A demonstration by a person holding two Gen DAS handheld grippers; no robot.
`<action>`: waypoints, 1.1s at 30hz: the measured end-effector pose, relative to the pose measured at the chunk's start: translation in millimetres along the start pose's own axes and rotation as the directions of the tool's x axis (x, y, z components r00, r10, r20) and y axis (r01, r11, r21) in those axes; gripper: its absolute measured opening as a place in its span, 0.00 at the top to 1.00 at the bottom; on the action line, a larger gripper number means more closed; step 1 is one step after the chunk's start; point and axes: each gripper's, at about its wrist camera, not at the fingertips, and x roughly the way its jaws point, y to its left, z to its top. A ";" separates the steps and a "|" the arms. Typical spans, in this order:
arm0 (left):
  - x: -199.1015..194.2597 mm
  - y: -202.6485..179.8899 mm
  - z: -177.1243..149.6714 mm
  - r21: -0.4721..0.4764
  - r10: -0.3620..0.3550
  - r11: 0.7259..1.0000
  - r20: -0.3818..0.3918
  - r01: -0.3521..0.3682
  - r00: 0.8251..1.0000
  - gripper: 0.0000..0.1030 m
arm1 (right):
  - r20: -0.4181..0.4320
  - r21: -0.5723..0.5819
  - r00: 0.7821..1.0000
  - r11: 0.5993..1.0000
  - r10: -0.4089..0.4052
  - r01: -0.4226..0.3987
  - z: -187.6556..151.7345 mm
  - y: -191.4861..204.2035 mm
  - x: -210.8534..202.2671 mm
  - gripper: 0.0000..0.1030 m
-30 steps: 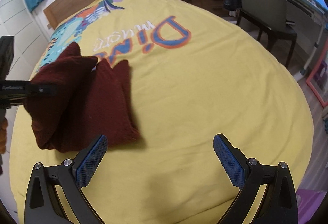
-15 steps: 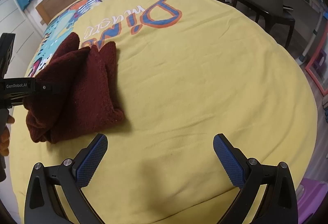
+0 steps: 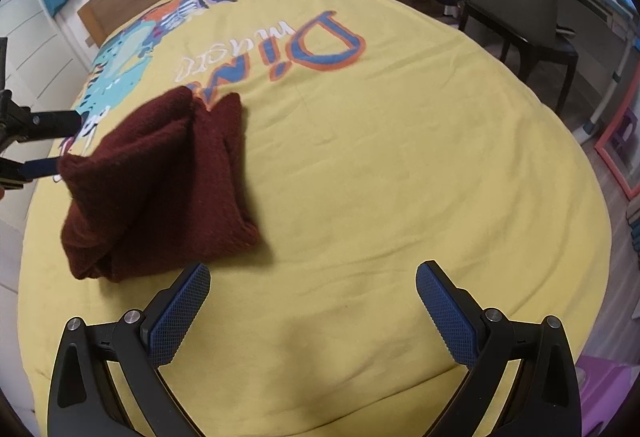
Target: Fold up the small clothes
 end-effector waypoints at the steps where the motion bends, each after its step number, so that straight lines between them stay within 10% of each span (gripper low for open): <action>1: -6.5 4.2 -0.3 -0.009 0.002 1.000 0.009 -0.002 1.000 0.01 | 0.005 -0.013 1.000 1.000 0.007 -0.006 3.6 4.5 -2.4 0.00; 17: -44.5 133.4 -43.7 -0.161 0.144 0.977 0.023 -0.138 0.989 0.01 | -0.067 -0.189 0.995 0.978 0.075 -0.086 96.7 124.0 -0.4 0.01; 29: -37.9 177.5 -86.3 -0.223 0.114 0.968 -0.017 -0.115 0.993 0.01 | -0.364 -0.257 0.929 0.952 0.066 -0.168 106.7 203.6 94.4 0.32; 31: -37.1 179.8 -89.5 -0.221 0.114 0.968 -0.023 -0.116 0.993 0.01 | -0.388 -0.267 0.922 0.956 0.013 -0.125 95.0 198.9 108.6 0.65; 33: -36.1 181.3 -91.8 -0.218 0.113 0.969 -0.029 -0.117 0.993 0.01 | -0.388 -0.256 0.922 0.960 0.008 -0.116 86.8 191.2 113.4 0.67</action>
